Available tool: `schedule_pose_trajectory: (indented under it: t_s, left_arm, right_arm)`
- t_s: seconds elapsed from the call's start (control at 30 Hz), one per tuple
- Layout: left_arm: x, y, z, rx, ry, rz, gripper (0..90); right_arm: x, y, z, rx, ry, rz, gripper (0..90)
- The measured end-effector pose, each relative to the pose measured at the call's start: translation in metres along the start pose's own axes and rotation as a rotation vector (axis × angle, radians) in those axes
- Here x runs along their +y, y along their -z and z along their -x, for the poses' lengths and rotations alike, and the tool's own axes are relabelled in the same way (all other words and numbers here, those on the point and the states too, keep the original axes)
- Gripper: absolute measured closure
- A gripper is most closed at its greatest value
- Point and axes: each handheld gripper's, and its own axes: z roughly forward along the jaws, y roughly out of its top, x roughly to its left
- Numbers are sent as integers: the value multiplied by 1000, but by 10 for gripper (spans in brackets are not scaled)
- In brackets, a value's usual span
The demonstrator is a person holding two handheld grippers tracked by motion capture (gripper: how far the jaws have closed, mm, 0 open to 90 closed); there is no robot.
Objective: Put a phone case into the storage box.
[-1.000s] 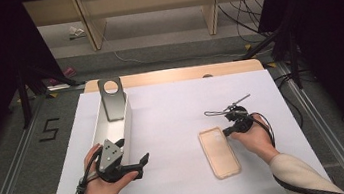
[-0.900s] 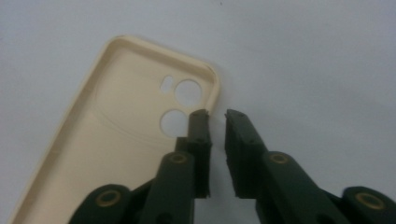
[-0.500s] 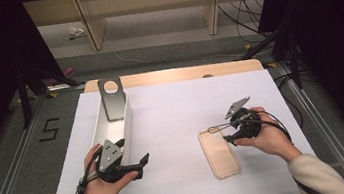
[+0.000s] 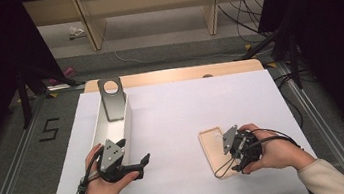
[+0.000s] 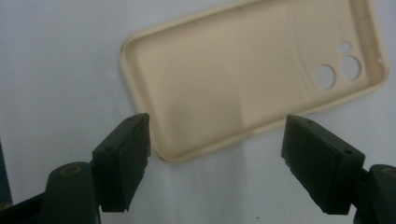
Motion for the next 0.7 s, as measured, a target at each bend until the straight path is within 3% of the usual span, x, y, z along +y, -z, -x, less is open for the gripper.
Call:
schedule_pose_trajectory:
  t_s: [0.3,0.7]
  left_arm:
    - [0,-1,0,-4,-2,0,94]
    - [0,-1,1,-6,-3,0,94]
  right_arm:
    - [14,-11,-11,38,88,-68,266]
    - [24,-25,-16,64,116,-103,333]
